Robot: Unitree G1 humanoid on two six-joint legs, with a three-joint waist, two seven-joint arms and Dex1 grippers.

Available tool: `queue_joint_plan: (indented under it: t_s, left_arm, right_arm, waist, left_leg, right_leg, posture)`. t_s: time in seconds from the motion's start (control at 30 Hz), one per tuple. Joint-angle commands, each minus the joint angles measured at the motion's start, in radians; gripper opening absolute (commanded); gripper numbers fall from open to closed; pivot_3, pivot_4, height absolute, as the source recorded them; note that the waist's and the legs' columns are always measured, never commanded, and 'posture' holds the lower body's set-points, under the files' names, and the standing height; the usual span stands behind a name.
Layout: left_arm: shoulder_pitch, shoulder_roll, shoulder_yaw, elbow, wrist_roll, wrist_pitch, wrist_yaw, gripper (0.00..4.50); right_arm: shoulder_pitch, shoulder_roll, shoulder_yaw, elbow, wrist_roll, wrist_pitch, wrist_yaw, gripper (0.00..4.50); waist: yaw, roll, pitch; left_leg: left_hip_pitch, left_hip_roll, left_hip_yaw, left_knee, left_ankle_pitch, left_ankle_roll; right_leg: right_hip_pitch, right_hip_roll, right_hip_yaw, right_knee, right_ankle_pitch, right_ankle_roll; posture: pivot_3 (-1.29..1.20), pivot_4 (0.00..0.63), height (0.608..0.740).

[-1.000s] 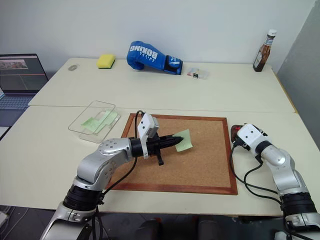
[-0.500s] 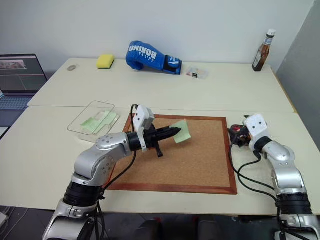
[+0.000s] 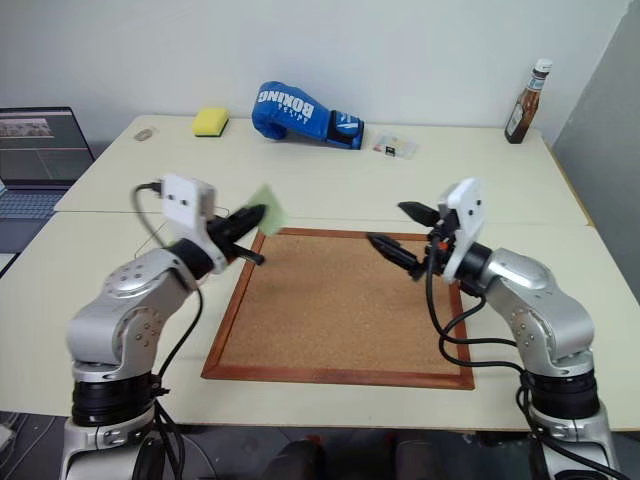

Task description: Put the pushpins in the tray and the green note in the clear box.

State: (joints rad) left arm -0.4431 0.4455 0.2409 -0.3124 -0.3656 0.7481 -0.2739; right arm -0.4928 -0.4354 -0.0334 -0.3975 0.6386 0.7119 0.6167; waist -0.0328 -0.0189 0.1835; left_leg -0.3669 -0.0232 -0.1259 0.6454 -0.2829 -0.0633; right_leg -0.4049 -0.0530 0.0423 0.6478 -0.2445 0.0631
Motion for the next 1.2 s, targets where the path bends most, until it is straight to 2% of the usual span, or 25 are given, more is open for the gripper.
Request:
queue_joint_plan:
  t_s: [0.03, 0.13, 0.3, 0.57, 0.87, 0.93, 1.1, 1.2]
  left_arm:
    - [-0.035, 0.011, 0.147, 0.003, 0.064, -0.01, 0.164, 0.0]
    - [-0.056, -0.006, 0.234, 0.053, 0.079, -0.007, 0.259, 0.0]
    - [-0.103, -0.03, 0.309, 0.131, 0.08, 0.012, 0.359, 0.0]
    - [-0.124, -0.043, 0.253, 0.3, 0.038, -0.034, 0.261, 0.0]
    - [-0.155, -0.036, 0.222, 0.409, 0.04, -0.116, 0.227, 1.45]
    - [-0.159, -0.04, 0.215, 0.413, 0.035, -0.121, 0.216, 1.94]
    - [-0.159, -0.046, 0.196, 0.398, 0.025, -0.13, 0.195, 2.78]
    - [-0.125, -0.019, 0.11, 0.326, 0.046, -0.167, 0.106, 3.42]
  right_arm:
    - [-0.051, 0.041, 0.016, -0.077, 0.082, 0.055, -0.03, 4.38]
    - [-0.075, 0.073, 0.037, -0.081, 0.106, 0.076, -0.042, 4.38]
    - [-0.082, 0.092, 0.064, -0.063, 0.094, 0.069, -0.044, 4.38]
    - [-0.084, 0.085, 0.061, -0.053, 0.09, 0.064, -0.049, 4.38]
    - [-0.07, 0.072, 0.046, -0.071, 0.086, 0.066, -0.074, 4.42]
    - [-0.068, 0.067, 0.043, -0.074, 0.086, 0.068, -0.081, 4.42]
    - [-0.059, 0.058, 0.039, -0.08, 0.084, 0.067, -0.101, 4.42]
    - [-0.037, 0.051, 0.038, -0.079, 0.035, 0.059, -0.157, 4.42]
  waist:
    - [0.001, 0.0, 0.0]
    - [0.005, 0.0, 0.0]
    - [0.006, -0.001, 0.0]
    - [0.003, -0.001, 0.0]
    - [0.001, -0.001, 0.0]
    - [0.001, -0.001, 0.0]
    - [0.001, -0.001, 0.0]
    - [0.001, -0.001, 0.0]
  left_leg:
    - [0.0, 0.0, 0.0, 0.0, 0.0, 0.0]
    - [0.0, 0.0, -0.001, 0.0, 0.0, 0.0]
    - [0.0, -0.001, -0.001, 0.0, 0.0, 0.0]
    - [0.0, -0.001, -0.001, 0.0, 0.0, 0.0]
    - [0.0, -0.001, -0.001, 0.0, 0.0, -0.001]
    - [-0.001, -0.001, -0.001, 0.0, 0.0, -0.001]
    - [-0.001, -0.001, -0.001, 0.0, 0.0, 0.0]
    - [-0.001, -0.001, -0.001, 0.0, 0.0, 0.0]
  right_leg:
    - [0.0, 0.0, 0.0, 0.0, 0.0, 0.0]
    - [0.0, 0.0, -0.001, 0.0, 0.0, 0.0]
    - [0.0, -0.001, -0.001, 0.0, 0.0, 0.0]
    - [0.0, 0.0, -0.002, 0.0, 0.0, -0.001]
    - [-0.001, -0.001, -0.002, 0.0, 0.001, -0.001]
    - [-0.001, -0.001, -0.001, 0.0, 0.001, -0.001]
    - [-0.001, -0.001, -0.002, 0.0, 0.001, -0.001]
    - [-0.001, -0.001, -0.002, 0.0, 0.001, -0.001]
  posture:
    - [0.0, 0.15, 0.74]
    - [0.0, 0.15, 0.74]
    - [0.0, 0.15, 0.74]
    - [0.0, 0.15, 0.74]
    - [0.0, 0.15, 0.74]
    - [0.0, 0.15, 0.74]
    - [0.0, 0.15, 0.74]
    - [0.0, 0.15, 0.74]
